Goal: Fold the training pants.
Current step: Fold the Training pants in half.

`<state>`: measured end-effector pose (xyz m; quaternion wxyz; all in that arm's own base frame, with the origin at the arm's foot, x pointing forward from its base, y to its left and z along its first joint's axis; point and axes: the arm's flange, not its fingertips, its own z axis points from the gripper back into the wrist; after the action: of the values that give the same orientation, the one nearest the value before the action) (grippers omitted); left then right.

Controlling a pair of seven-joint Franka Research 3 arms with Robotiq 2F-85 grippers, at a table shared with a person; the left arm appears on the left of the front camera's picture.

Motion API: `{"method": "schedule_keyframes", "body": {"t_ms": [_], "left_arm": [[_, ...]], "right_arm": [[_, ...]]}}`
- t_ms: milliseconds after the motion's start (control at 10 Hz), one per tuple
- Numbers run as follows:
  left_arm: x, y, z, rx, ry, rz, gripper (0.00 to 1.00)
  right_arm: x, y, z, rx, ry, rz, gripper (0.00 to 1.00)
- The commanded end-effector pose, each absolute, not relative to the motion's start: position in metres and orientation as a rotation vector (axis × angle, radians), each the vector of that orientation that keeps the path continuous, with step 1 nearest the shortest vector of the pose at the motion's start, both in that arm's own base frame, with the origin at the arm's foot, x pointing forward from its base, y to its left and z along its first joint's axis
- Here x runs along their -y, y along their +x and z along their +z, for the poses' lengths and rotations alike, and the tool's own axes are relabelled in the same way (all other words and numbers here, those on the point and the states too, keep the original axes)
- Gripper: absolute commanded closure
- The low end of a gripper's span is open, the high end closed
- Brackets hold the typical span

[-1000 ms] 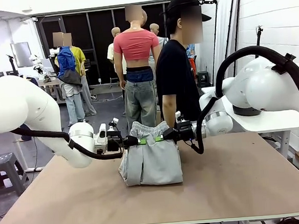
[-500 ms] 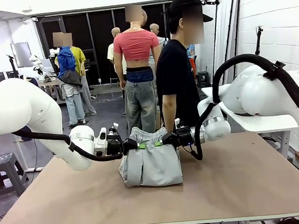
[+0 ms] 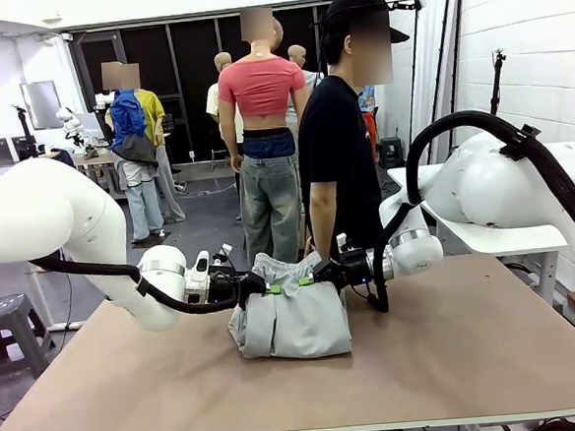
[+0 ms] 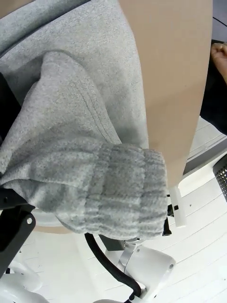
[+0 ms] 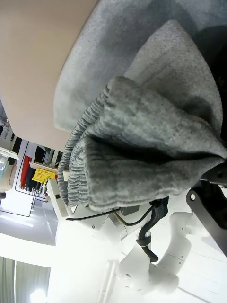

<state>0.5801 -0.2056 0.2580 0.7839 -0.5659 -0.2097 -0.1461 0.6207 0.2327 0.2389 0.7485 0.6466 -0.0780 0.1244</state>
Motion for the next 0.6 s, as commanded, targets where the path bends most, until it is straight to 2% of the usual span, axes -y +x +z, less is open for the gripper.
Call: {"method": "schedule_keyframes", "body": {"t_ms": [0, 300, 400, 500], "left_arm": [[0.1808, 0.5878, 0.2496, 0.416, -1.166, -0.287, 1.0], [0.1767, 0.5865, 0.2482, 0.403, -1.146, -0.247, 1.0], [0.1745, 0.5876, 0.2481, 0.405, -1.136, -0.229, 0.87], [0.1728, 0.5875, 0.2476, 0.411, -1.135, -0.21, 0.67]], "right_arm": [[-0.209, 0.6405, 0.234, 0.181, 1.346, 0.203, 1.0], [-0.2089, 0.6403, 0.2271, 0.138, 1.317, 0.153, 1.0], [-0.208, 0.64, 0.2271, 0.125, 1.305, 0.121, 0.85], [-0.2057, 0.6391, 0.2268, 0.125, 1.293, 0.099, 0.65]]}}
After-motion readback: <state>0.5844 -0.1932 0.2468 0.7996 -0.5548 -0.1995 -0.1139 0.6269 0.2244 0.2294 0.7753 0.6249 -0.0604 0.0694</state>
